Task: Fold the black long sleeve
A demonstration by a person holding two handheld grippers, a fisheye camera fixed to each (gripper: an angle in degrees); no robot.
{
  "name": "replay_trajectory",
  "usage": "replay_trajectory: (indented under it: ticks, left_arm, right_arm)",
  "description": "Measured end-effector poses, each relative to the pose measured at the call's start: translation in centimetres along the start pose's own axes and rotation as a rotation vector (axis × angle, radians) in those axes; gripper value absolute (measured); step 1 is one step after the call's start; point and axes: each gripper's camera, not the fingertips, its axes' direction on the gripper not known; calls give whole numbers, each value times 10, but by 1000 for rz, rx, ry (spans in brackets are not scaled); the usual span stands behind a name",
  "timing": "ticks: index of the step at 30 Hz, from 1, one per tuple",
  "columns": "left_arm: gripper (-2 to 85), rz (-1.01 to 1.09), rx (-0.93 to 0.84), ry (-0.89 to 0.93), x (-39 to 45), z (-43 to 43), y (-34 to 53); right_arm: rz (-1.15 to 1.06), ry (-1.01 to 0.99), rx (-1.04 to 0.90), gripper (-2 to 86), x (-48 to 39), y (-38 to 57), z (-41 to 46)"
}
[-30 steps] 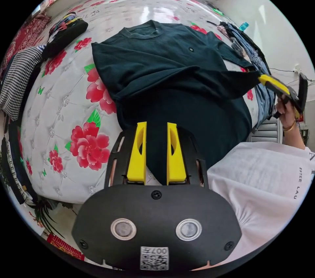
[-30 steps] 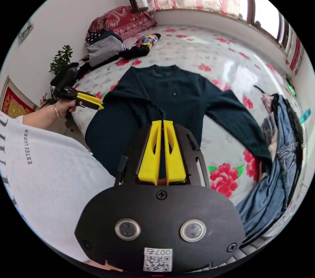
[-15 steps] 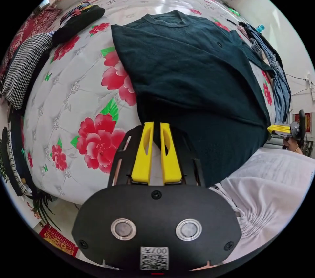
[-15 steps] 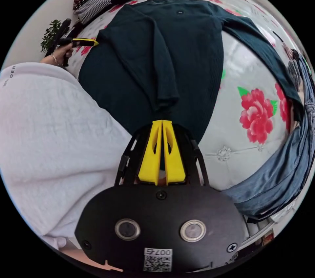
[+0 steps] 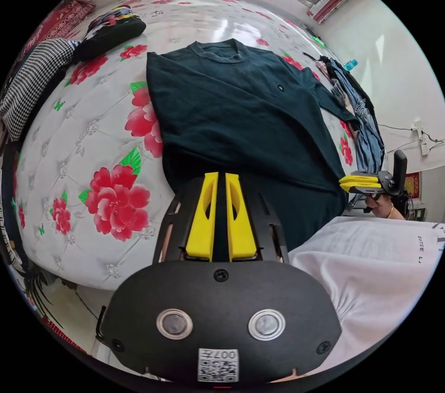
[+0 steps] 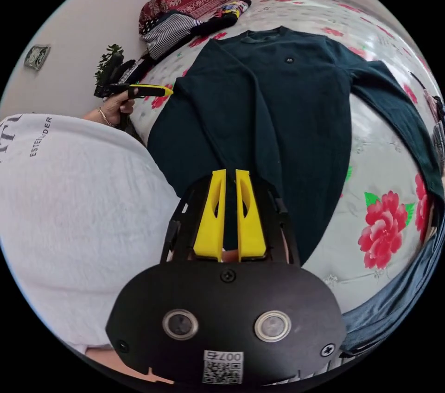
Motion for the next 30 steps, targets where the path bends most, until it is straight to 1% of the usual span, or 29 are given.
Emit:
replay_trajectory:
  ticks: [2, 4, 5, 6, 8, 11, 13, 15, 17, 20, 23, 26, 28, 30]
  left_arm:
    - [5, 3, -24, -16, 7, 3, 7]
    - [-5, 0, -64, -40, 11, 7, 18]
    - [-6, -3, -72, -45, 11, 7, 22]
    - [-8, -14, -86, -57, 10, 7, 28]
    - [-9, -44, -99, -73, 6, 6, 38]
    - [-9, -119, -90, -69, 0, 0, 51]
    - [-9, -175, -81, -62, 0, -4, 58]
    - [-9, -215, -74, -52, 2, -5, 63]
    - [-9, -256, -60, -37, 6, -7, 69]
    - [-10, -336, -24, 0, 15, -10, 84]
    - [-10, -426, 15, 27, 23, -16, 109]
    - [-9, -513, 39, 14, 33, -23, 141]
    - [-10, -582, 65, -9, 42, -29, 171]
    - [-10, -634, 85, -13, 47, -32, 194]
  right_arm:
    - [65, 44, -29, 3, 21, -2, 10]
    - [143, 77, 30, 2, 45, 8, -5]
    - [238, 130, 86, 2, 65, 19, -23]
    - [285, 158, 114, 3, 75, 25, -33]
    - [440, 231, 258, 8, 115, 56, -81]
    - [638, 260, 434, 26, 169, 94, -135]
    - [732, 210, 543, 37, 201, 112, -160]
    - [802, 107, 646, 48, 231, 124, -176]
    - [898, -61, 766, 63, 270, 133, -181]
    - [1041, -184, 833, 73, 309, 136, -173]
    - [1182, -155, 814, 62, 333, 135, -165]
    - [1269, -118, 863, 28, 345, 138, -167]
    - [1221, -72, 898, 12, 347, 128, -177]
    - [1069, -59, 927, 5, 344, 105, -194]
